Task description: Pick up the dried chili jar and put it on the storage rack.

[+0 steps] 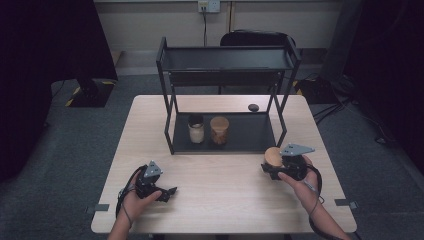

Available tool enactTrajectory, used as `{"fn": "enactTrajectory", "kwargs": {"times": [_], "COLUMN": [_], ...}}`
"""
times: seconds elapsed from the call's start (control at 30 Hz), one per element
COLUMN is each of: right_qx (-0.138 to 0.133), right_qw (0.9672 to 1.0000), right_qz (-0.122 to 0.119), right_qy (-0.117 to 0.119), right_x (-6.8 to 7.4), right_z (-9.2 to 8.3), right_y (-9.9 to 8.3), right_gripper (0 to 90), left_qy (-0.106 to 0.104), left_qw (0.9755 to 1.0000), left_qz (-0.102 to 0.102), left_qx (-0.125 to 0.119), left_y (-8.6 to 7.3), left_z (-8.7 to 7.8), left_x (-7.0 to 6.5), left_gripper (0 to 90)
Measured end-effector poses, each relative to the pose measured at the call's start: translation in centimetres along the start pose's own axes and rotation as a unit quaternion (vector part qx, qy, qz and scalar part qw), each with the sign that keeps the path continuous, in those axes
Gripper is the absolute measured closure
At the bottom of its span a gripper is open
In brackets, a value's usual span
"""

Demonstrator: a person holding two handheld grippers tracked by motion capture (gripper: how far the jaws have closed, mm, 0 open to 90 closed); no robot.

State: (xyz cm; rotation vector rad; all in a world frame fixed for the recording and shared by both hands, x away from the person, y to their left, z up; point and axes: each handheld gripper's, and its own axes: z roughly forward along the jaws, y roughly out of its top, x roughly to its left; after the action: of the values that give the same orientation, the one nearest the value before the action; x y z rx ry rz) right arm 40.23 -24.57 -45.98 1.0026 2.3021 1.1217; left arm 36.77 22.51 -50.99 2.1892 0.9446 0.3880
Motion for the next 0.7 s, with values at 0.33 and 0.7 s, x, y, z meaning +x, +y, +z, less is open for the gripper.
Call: {"fn": "enactTrajectory", "kwargs": {"times": [0.33,0.7], "right_qx": [0.002,0.002], "right_qw": [1.0000,1.0000], "right_qz": [0.002,0.003], "right_qy": [0.003,0.001], "right_x": [0.0,-0.2], "right_z": [1.1,1.9], "right_y": [0.5,1.1], "right_gripper": [25.7,25.7], "left_qy": [0.000,0.000], "left_qw": [1.0000,1.0000], "left_qz": [0.000,0.000], "left_qx": [0.000,0.000], "left_y": [0.0,0.0], "left_z": [0.0,0.0], "left_x": [0.0,0.0], "left_gripper": [0.1,0.1]}}
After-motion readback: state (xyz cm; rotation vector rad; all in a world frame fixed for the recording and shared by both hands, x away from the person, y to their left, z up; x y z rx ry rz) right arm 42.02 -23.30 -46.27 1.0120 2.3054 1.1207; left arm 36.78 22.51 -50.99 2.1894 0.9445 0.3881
